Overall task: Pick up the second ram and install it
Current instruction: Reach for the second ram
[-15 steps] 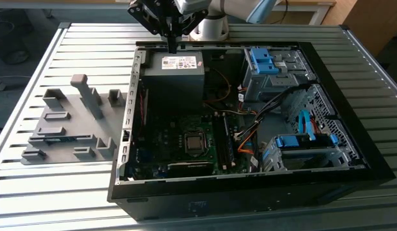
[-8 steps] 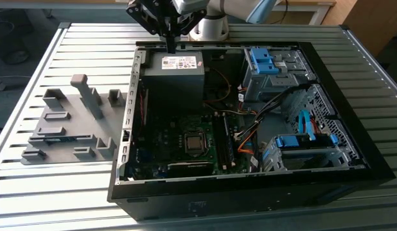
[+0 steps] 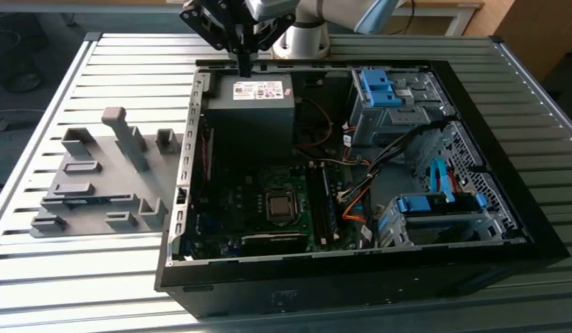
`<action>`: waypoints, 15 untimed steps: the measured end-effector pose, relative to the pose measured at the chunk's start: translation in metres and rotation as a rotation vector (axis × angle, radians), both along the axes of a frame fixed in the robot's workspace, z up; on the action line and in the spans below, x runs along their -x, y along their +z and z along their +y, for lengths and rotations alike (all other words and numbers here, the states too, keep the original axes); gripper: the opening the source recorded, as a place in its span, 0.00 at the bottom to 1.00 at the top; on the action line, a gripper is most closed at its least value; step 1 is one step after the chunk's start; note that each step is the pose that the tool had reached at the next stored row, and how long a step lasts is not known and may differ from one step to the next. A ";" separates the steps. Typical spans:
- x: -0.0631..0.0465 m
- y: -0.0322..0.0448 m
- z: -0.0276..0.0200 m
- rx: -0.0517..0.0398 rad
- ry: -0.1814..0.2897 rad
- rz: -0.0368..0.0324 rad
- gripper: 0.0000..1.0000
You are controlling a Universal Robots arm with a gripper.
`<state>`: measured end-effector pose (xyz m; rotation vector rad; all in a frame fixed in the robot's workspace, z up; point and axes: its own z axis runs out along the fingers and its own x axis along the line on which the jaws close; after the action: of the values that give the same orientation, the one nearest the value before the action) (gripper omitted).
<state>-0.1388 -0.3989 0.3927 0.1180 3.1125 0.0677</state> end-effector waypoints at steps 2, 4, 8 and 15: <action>0.001 0.0000 0.0000 0.0001 0.000 0.0001 0.11; 0.001 -0.0001 0.0000 0.0000 0.000 0.0000 0.11; 0.002 -0.0002 0.0000 0.0001 0.000 0.0000 0.11; 0.004 -0.0004 0.0000 0.0000 0.000 0.0000 0.11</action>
<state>-0.1428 -0.3989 0.3923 0.1179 3.1125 0.0677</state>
